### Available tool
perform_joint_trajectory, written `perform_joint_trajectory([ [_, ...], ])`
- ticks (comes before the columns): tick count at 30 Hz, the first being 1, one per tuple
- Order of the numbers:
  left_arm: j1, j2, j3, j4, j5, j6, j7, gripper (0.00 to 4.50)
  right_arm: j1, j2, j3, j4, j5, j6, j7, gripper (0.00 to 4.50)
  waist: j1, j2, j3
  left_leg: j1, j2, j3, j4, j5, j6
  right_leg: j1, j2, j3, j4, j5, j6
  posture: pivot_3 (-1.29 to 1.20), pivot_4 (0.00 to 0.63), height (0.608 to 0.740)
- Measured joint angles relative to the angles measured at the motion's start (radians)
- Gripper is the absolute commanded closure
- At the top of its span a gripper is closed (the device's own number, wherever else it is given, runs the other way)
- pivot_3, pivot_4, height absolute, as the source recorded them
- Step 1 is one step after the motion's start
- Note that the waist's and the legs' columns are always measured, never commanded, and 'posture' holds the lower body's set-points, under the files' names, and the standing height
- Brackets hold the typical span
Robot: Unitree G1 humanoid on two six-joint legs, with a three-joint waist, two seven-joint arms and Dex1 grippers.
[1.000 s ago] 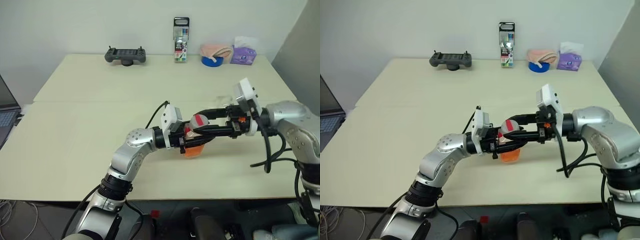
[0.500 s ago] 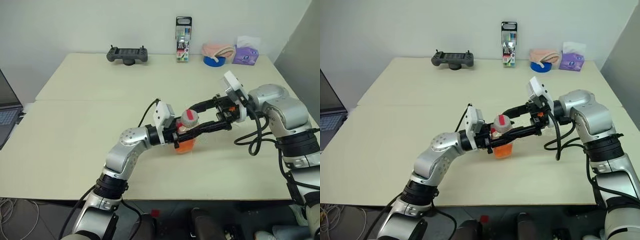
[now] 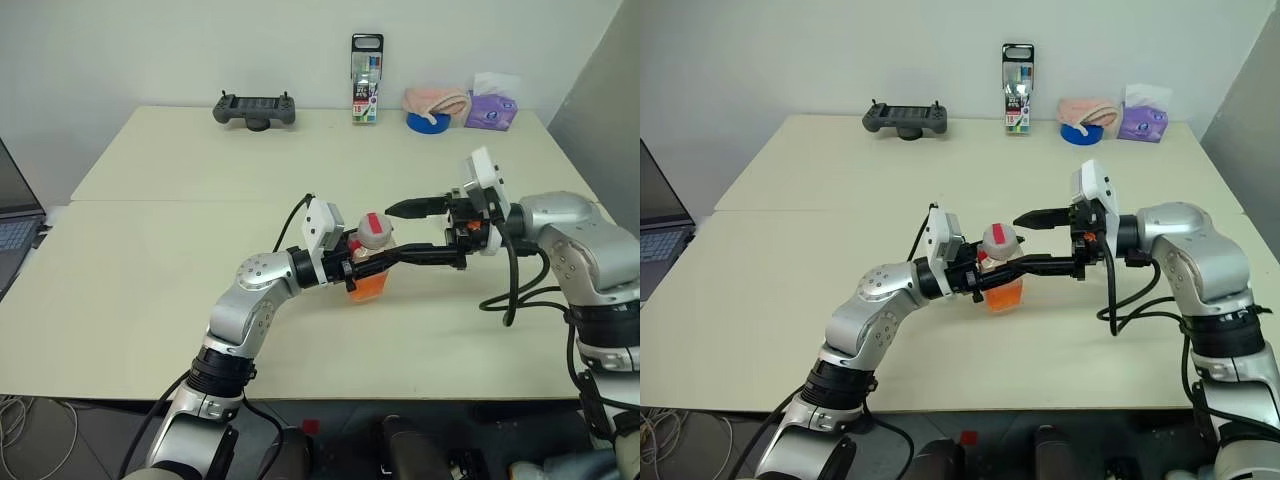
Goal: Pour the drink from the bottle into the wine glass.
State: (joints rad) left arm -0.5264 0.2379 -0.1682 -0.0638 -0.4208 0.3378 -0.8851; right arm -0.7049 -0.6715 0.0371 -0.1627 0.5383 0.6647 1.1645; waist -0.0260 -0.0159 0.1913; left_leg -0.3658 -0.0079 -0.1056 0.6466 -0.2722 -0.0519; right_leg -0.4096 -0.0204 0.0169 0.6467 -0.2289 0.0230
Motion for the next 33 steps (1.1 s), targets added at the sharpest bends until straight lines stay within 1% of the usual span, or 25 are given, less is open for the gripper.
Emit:
perform_joint_trajectory([
  [2,0.000,0.000,0.000,0.001,0.000,-0.001,0.000,2.37,0.036,0.000,-0.029,-0.065,0.009,0.039,-0.069,0.66,0.000,0.000,0.000,0.000,0.000,0.000,0.000,0.000,0.000,0.000,0.000,0.000,0.000,-0.002,0.003,0.00,0.150,0.740],
  [6,-0.005,-0.003,0.001,0.011,0.000,-0.007,-0.001,2.37,0.141,-0.001,-0.110,-0.245,0.102,0.156,-0.193,0.66,0.001,0.000,0.000,0.000,0.000,0.000,0.000,0.000,0.000,0.000,0.000,0.000,0.000,-0.002,0.003,0.00,0.150,0.740],
  [7,-0.005,-0.003,0.002,0.019,0.000,-0.011,-0.001,2.37,0.146,0.007,-0.126,-0.274,0.122,0.181,-0.225,0.66,-0.001,0.000,0.000,0.000,0.000,0.000,0.000,0.000,0.000,0.000,0.000,0.000,0.000,-0.002,0.004,0.00,0.150,0.740],
  [10,-0.007,-0.006,0.002,0.027,0.000,-0.018,-0.003,2.37,0.145,0.041,-0.182,-0.360,0.181,0.259,-0.362,0.07,-0.002,0.000,0.000,0.000,0.000,0.000,0.000,0.000,0.000,0.000,0.001,0.001,0.001,-0.002,0.004,0.00,0.150,0.740],
  [11,-0.010,-0.005,0.002,0.030,0.000,-0.020,-0.004,2.37,0.146,0.045,-0.181,-0.390,0.192,0.279,-0.396,0.00,-0.002,0.000,0.000,0.000,0.000,0.000,0.000,0.000,0.000,0.000,0.001,0.000,0.001,-0.003,0.004,0.00,0.150,0.740],
  [14,-0.023,-0.007,0.002,0.037,0.000,-0.024,-0.008,2.37,0.149,0.050,-0.164,-0.453,0.186,0.305,-0.494,0.00,-0.002,0.000,0.000,0.000,0.000,0.000,0.000,0.000,0.000,0.000,0.001,0.001,0.001,-0.003,0.004,0.00,0.150,0.740],
  [18,-0.024,-0.008,0.002,0.040,0.000,-0.036,-0.013,2.37,0.165,0.060,-0.145,-0.465,0.180,0.303,-0.552,0.00,-0.002,0.000,0.000,0.000,0.000,0.000,0.000,0.000,0.000,0.000,0.001,0.000,0.000,-0.003,0.004,0.00,0.150,0.740],
  [27,-0.025,-0.007,0.002,0.044,0.001,-0.039,-0.019,2.37,0.166,0.130,-0.029,-0.465,0.131,0.272,-0.633,0.00,-0.003,0.000,0.000,0.000,0.000,0.000,0.000,0.000,0.000,0.000,0.001,0.001,0.000,-0.003,0.004,0.00,0.150,0.740],
  [31,-0.024,-0.003,0.003,0.044,0.001,-0.039,-0.018,2.37,0.140,0.136,0.008,-0.456,0.096,0.256,-0.653,0.00,-0.003,0.000,0.000,0.000,0.000,0.000,0.000,0.000,0.000,0.000,0.001,0.000,0.000,-0.003,0.004,0.00,0.150,0.740],
  [33,-0.024,-0.001,0.003,0.044,0.001,-0.039,-0.016,2.37,0.116,0.143,0.025,-0.418,0.062,0.235,-0.667,0.00,-0.003,0.000,0.000,0.000,0.000,0.000,0.000,0.000,0.000,0.000,0.001,0.000,0.000,-0.003,0.004,0.00,0.150,0.740],
])
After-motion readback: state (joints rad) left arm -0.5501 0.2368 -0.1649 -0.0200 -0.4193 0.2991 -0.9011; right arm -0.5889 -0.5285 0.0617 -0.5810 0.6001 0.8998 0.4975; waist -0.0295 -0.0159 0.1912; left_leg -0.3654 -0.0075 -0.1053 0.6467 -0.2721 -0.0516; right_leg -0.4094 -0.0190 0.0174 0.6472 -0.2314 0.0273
